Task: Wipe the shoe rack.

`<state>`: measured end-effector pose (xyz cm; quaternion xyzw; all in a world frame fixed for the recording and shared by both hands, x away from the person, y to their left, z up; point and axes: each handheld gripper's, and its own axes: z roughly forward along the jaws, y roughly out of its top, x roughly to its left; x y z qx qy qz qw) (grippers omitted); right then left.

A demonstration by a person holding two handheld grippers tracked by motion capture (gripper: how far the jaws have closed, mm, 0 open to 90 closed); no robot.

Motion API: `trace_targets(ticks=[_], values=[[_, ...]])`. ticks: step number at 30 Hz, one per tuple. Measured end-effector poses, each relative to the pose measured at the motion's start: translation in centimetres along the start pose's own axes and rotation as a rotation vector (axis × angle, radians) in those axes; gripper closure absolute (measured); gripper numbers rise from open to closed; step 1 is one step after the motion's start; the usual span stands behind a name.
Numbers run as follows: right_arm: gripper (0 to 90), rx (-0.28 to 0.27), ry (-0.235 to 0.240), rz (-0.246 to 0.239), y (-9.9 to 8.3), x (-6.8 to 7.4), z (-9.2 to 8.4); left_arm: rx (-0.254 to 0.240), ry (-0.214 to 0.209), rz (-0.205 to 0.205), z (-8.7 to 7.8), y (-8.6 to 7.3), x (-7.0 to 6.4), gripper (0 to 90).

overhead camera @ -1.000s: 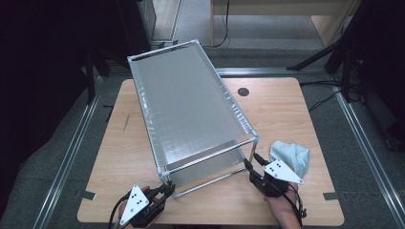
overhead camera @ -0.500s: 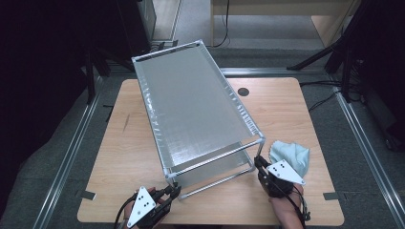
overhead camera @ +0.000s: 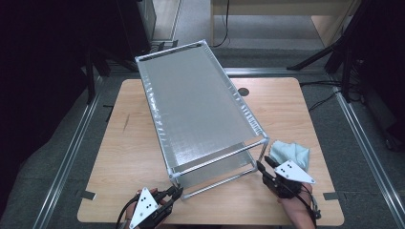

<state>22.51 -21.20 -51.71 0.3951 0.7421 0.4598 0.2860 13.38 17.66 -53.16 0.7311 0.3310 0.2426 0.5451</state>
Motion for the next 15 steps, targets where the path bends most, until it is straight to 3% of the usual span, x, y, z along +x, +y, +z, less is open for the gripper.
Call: trace_targets(ticks=[2, 6, 10, 11, 15], values=[[60.4, -0.017, -0.034, -0.02, -0.1, -1.2, -0.7, 0.0, 0.0, -0.005, 0.0, 0.0, 0.2, 81.0], [57.1, -0.052, -0.057, 0.062, -0.5, -4.3, -2.2, 0.0, 0.0, -0.011, 0.0, 0.0, 0.2, 81.1], [52.7, 0.025, -0.227, 0.156, -1.2, -6.7, -1.8, 0.0, -0.001, -0.009, 0.1, -0.1, 0.1, 81.3], [51.7, 0.046, -0.247, 0.163, -1.5, -7.1, -1.7, 0.001, -0.001, -0.01, 0.1, -0.1, 0.1, 81.3], [46.5, 0.13, -0.224, 0.162, -2.7, -8.0, -0.9, 0.0, -0.008, -0.012, 0.1, -0.1, 0.2, 81.4]])
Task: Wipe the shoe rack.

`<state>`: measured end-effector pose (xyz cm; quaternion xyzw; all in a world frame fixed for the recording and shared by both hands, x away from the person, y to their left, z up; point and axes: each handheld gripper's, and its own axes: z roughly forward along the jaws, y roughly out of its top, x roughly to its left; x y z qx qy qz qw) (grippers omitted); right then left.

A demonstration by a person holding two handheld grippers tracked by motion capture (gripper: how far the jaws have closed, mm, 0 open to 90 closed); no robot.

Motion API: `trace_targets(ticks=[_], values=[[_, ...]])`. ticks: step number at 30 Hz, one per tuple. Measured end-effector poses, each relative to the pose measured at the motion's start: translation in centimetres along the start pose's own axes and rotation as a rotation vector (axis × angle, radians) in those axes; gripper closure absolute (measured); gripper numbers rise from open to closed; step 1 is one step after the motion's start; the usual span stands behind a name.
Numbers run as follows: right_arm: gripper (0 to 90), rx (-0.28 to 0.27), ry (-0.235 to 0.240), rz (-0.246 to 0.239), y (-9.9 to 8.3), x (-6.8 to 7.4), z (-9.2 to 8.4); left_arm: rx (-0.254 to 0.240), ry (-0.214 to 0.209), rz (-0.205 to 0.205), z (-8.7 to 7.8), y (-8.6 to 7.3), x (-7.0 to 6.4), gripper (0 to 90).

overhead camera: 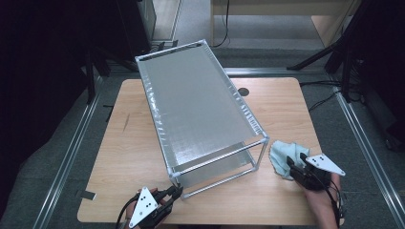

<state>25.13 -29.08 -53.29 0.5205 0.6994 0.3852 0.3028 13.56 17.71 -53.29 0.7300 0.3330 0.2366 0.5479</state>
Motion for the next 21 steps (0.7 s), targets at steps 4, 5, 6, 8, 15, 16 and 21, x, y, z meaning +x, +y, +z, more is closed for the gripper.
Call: trace_targets(ticks=[4, 5, 6, 8, 15, 16, 21], values=[[43.5, 0.085, -0.022, -0.044, -0.7, 0.2, 1.2, 0.0, -0.016, 0.001, 0.0, 0.0, 0.0, 81.6], [42.2, 0.09, -0.022, -0.046, -0.7, 0.3, 1.3, -0.002, -0.018, 0.003, -0.1, -0.1, -0.1, 81.6], [40.9, 0.097, -0.024, -0.041, -0.7, 0.3, 1.5, -0.002, -0.021, 0.006, -0.1, -0.1, -0.1, 81.6], [38.3, 0.101, -0.041, -0.029, -0.6, 0.4, 1.8, -0.002, -0.022, 0.005, -0.1, -0.1, -0.1, 81.3], [41.5, 0.152, -0.007, 0.057, -0.6, -0.2, 2.4, 0.007, -0.025, 0.005, -0.1, -0.1, -0.1, 80.2], [44.3, 0.155, -0.001, 0.053, -0.6, -0.2, 2.4, 0.006, -0.024, 0.003, -0.1, -0.1, -0.1, 80.3], [66.6, 0.156, 0.042, 0.043, -0.5, 0.2, 2.2, 0.006, -0.021, 0.0, 0.0, -0.1, -0.2, 80.6]])
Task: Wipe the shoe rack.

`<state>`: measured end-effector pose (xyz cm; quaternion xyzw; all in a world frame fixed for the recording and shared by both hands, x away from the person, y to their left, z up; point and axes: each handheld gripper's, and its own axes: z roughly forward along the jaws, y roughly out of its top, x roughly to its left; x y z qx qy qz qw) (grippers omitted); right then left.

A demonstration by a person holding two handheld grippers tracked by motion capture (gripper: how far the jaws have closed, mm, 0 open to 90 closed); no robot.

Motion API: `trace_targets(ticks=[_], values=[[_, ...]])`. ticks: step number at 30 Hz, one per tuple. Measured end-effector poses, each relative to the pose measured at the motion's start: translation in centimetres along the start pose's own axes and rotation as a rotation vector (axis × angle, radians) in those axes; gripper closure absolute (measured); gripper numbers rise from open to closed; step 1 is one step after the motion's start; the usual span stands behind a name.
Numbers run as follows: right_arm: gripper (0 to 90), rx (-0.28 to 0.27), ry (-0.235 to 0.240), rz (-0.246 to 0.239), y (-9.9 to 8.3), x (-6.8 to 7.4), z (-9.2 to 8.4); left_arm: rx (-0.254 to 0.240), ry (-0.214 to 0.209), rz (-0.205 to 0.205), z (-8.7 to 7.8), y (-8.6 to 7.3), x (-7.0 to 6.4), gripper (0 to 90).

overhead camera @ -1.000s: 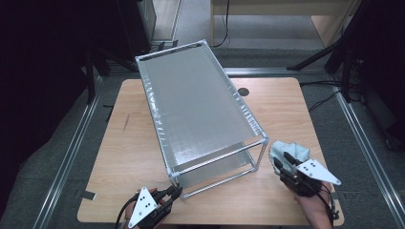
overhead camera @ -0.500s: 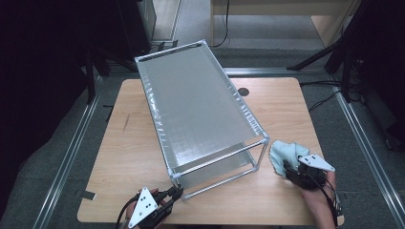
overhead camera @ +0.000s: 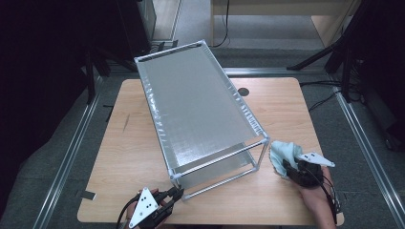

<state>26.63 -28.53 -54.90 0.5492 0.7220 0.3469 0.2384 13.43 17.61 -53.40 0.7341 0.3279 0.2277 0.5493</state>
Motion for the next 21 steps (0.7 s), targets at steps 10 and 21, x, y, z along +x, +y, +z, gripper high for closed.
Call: trace_targets(ticks=[10, 21], values=[[71.7, 0.001, 0.021, 0.119, 0.1, 1.5, -0.2, 0.001, 0.002, 0.005, 0.0, 0.0, 0.0, 80.6], [47.6, -0.175, -0.031, 0.194, 1.1, 0.7, -3.2, 0.002, 0.004, 0.01, -0.1, 0.0, 0.1, 80.6]])
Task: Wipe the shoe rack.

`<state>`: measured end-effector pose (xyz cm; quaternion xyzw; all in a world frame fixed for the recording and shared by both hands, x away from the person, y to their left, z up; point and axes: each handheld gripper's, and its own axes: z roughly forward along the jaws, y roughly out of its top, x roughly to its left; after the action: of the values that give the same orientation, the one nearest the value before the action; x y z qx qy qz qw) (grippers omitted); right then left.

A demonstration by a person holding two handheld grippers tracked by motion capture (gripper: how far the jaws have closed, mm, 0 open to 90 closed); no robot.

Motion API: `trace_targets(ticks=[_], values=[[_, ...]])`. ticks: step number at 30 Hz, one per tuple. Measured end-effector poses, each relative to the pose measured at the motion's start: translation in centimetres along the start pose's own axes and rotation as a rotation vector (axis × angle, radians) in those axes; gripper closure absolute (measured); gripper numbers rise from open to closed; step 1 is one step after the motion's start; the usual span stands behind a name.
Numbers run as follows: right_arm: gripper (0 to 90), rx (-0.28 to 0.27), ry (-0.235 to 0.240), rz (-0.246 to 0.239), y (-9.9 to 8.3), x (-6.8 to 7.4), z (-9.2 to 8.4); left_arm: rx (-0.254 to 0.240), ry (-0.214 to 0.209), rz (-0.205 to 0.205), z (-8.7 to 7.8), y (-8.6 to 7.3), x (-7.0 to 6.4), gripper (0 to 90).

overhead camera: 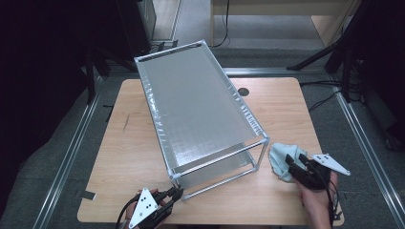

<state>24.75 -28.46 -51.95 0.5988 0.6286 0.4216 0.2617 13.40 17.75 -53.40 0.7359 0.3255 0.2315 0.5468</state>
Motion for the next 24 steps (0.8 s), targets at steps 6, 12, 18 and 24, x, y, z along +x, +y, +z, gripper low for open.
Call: trace_targets(ticks=[6, 12, 18, 24], values=[[54.8, 0.006, -0.163, -0.068, 0.4, -2.4, -1.0, -0.001, 0.0, -0.001, 0.0, 0.0, 0.0, 80.6], [54.7, 0.17, -0.13, -0.147, -1.1, -3.2, 0.4, -0.002, 0.001, -0.004, 0.1, 0.0, 0.1, 80.6], [46.1, 0.07, -0.055, -0.116, -0.2, -1.5, -0.1, -0.003, 0.001, -0.005, 0.1, 0.0, 0.1, 80.6], [28.3, 0.008, -0.043, -0.093, 0.5, 0.5, -0.7, -0.003, 0.001, -0.005, 0.1, 0.0, 0.1, 80.6]])
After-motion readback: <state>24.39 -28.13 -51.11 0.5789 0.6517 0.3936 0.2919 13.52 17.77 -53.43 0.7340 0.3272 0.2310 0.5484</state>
